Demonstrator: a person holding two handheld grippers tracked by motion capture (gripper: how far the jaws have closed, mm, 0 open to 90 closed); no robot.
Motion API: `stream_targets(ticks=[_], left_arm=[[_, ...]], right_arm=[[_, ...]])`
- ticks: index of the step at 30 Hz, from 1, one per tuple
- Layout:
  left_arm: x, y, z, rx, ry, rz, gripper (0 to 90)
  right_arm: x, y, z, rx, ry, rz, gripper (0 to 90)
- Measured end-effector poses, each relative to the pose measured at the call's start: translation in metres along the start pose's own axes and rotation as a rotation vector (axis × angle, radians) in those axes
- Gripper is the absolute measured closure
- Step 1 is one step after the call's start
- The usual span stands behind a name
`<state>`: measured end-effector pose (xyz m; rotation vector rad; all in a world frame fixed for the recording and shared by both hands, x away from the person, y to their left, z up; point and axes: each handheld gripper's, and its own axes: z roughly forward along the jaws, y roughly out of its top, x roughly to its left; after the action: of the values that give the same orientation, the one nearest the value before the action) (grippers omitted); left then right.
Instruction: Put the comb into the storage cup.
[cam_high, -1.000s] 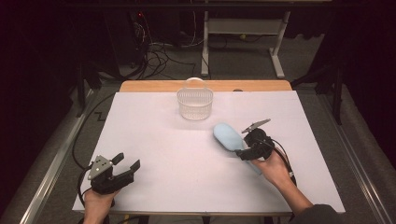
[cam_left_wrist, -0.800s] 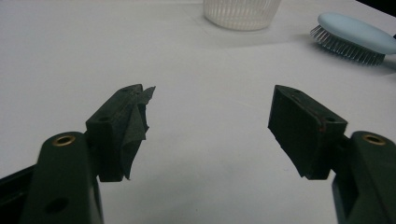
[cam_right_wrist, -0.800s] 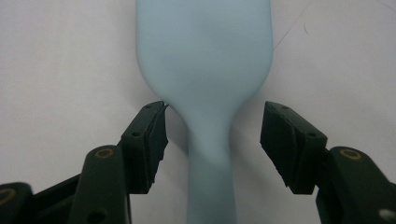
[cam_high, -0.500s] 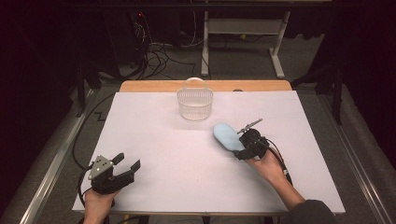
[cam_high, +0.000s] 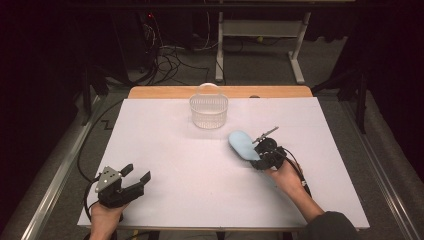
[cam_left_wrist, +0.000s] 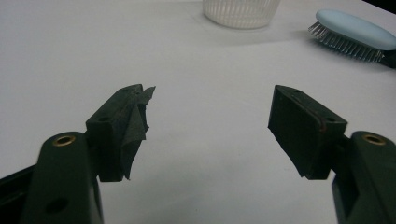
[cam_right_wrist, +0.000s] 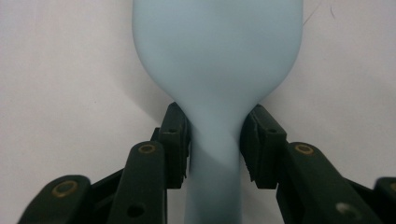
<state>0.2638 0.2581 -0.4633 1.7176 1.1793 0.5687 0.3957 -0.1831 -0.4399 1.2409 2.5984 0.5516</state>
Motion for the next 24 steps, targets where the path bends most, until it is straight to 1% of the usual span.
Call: stream_targets(ticks=[4, 7, 8, 12, 14, 16, 19, 20, 21, 24], left_arm=[[0.0, 0.0, 0.0, 0.0, 0.0, 0.0, 28.8], [0.0, 0.0, 0.0, 0.002, 0.002, 0.002, 28.8], [0.0, 0.0, 0.0, 0.002, 0.002, 0.004, 28.8], [0.0, 0.0, 0.0, 0.0, 0.002, 0.001, 28.8], [0.0, 0.0, -0.001, 0.001, 0.003, 0.002, 28.8], [0.0, 0.0, -0.001, 0.0, 0.003, 0.002, 28.8], [0.0, 0.0, 0.0, 0.004, 0.002, 0.006, 28.8], [-0.001, 0.0, 0.0, 0.007, 0.002, 0.009, 28.8], [-0.001, 0.0, 0.0, 0.009, 0.002, 0.01, 28.8], [0.0, -0.001, 0.0, 0.008, -0.005, -0.005, 28.7]], right_arm=[[-0.002, 0.0, 0.0, -0.001, 0.005, 0.0, 68.7], [0.0, 0.0, -0.001, 0.008, -0.003, 0.006, 69.3], [-0.001, 0.0, 0.0, 0.003, -0.001, -0.01, 69.4], [-0.001, -0.001, -0.001, -0.001, -0.002, -0.018, 69.9], [0.0, -0.001, -0.002, -0.009, 0.0, -0.013, 69.9], [-0.001, -0.001, -0.003, -0.022, 0.001, -0.021, 70.0], [-0.002, -0.003, -0.009, -0.043, 0.009, -0.016, 70.0], [-0.002, -0.004, -0.011, -0.05, 0.011, -0.007, 70.0], [-0.003, -0.005, -0.013, -0.061, 0.014, -0.013, 70.1], [-0.005, -0.009, -0.019, -0.083, 0.022, -0.005, 70.0]])
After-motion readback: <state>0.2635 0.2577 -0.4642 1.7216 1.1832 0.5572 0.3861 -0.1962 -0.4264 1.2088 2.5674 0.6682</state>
